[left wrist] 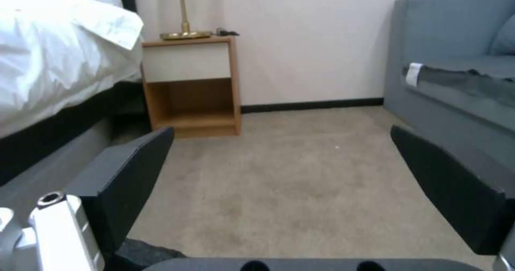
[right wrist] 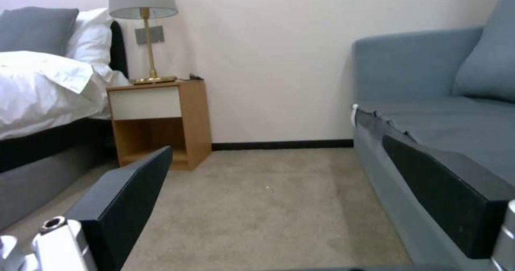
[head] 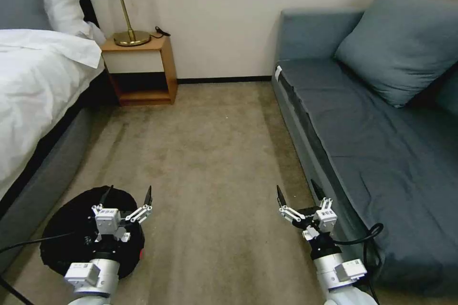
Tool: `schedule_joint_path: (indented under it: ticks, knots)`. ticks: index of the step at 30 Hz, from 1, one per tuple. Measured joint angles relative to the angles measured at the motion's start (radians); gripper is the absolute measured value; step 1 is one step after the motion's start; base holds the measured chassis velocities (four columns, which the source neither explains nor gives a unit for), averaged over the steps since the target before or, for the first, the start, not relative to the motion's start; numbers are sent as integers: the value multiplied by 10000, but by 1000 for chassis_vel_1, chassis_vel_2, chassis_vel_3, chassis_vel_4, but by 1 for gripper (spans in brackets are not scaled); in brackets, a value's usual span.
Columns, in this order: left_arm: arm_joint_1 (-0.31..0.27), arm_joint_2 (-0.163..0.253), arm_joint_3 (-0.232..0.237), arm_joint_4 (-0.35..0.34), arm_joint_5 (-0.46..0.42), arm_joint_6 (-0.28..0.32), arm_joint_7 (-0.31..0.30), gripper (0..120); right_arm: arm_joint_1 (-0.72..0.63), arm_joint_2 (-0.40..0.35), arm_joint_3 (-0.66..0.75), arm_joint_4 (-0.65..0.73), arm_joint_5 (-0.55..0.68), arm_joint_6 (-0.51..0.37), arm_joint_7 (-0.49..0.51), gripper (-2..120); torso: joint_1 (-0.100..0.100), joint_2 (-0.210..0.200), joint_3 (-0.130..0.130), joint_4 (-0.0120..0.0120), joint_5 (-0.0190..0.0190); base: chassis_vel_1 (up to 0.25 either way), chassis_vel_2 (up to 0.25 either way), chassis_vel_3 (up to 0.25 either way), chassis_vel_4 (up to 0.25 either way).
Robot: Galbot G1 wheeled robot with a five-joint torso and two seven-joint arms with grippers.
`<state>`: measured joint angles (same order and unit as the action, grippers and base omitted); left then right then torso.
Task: Pick up the trash bin, then pick up the garbage on the floor and place it into the trash bin.
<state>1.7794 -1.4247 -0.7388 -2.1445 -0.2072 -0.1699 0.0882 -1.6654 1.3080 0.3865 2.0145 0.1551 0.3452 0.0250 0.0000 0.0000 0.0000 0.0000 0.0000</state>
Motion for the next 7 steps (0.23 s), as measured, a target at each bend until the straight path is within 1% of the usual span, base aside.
schedule_joint_path:
  ticks: [7]
  knots:
    - [0,0,-6,0,-6,6,-6,100,0,0,0,0,0,0,0,100,0,0,0,0,0,0,0,0,0]
